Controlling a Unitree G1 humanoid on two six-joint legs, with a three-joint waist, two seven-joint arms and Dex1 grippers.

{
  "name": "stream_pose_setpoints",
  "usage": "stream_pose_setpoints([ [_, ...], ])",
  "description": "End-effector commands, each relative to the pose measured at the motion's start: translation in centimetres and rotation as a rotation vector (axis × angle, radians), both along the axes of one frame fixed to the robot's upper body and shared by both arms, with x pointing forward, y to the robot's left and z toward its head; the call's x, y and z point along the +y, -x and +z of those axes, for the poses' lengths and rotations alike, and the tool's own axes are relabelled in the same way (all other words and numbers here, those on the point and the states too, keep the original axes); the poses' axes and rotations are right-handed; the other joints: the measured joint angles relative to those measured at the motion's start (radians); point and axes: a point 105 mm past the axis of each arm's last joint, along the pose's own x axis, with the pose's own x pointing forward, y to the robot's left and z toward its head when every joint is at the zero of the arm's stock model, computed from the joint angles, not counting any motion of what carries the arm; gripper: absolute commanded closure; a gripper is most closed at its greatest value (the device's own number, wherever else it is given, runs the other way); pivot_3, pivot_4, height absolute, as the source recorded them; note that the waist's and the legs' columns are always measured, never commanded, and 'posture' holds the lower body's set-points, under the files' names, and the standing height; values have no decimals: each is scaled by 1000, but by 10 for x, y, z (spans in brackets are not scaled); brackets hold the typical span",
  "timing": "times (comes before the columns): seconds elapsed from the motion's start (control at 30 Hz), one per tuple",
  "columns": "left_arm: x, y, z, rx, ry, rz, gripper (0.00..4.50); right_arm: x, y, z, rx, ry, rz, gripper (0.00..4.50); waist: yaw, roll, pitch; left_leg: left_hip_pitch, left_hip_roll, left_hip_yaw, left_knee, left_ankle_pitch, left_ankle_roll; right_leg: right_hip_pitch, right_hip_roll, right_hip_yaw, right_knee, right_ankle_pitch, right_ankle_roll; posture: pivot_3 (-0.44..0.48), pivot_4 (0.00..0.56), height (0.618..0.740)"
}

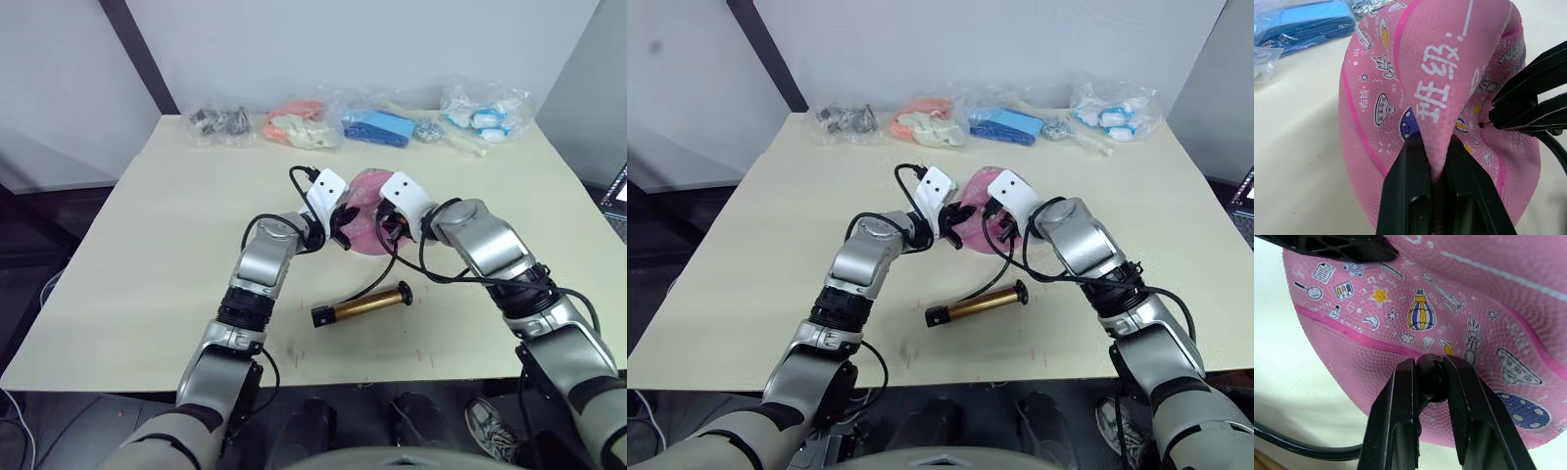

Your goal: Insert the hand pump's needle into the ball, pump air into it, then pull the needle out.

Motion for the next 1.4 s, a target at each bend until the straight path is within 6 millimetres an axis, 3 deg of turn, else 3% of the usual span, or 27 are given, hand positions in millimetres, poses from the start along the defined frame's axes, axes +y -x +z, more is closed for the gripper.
stream_pose_setpoints([
  [0.03, -21, 12, -18, 92, 24, -73, 4500, 3, 13, -48, 151, 71, 14, 4231, -2, 0, -1, 0, 0, 0, 0, 0, 0, 0, 0, 0, 0, 0, 0, 0, 150, 740],
  [0.37, -20, 14, -24, 130, 39, -66, 4500, 7, 12, -61, 163, 99, 24, 4231, -13, 1, -13, 3, 0, -1, -1, -1, 1, 2, 0, 0, 0, 0, 0, 0, 150, 740],
  [0.5, -19, 13, -23, 132, 42, -62, 4500, 6, 12, -68, 185, 109, 21, 4231, -16, 0, -14, 17, 0, -1, -9, -1, 2, 15, 0, 0, -5, -3, 4, 0, 150, 740],
  [1.4, -17, 11, -26, 141, 38, -50, 4500, 3, 10, -110, 240, 180, -5, 4231, -18, -4, -25, 32, 0, -3, -20, -2, 1, 19, 0, 3, -6, -6, 9, 0, 150, 740],
])
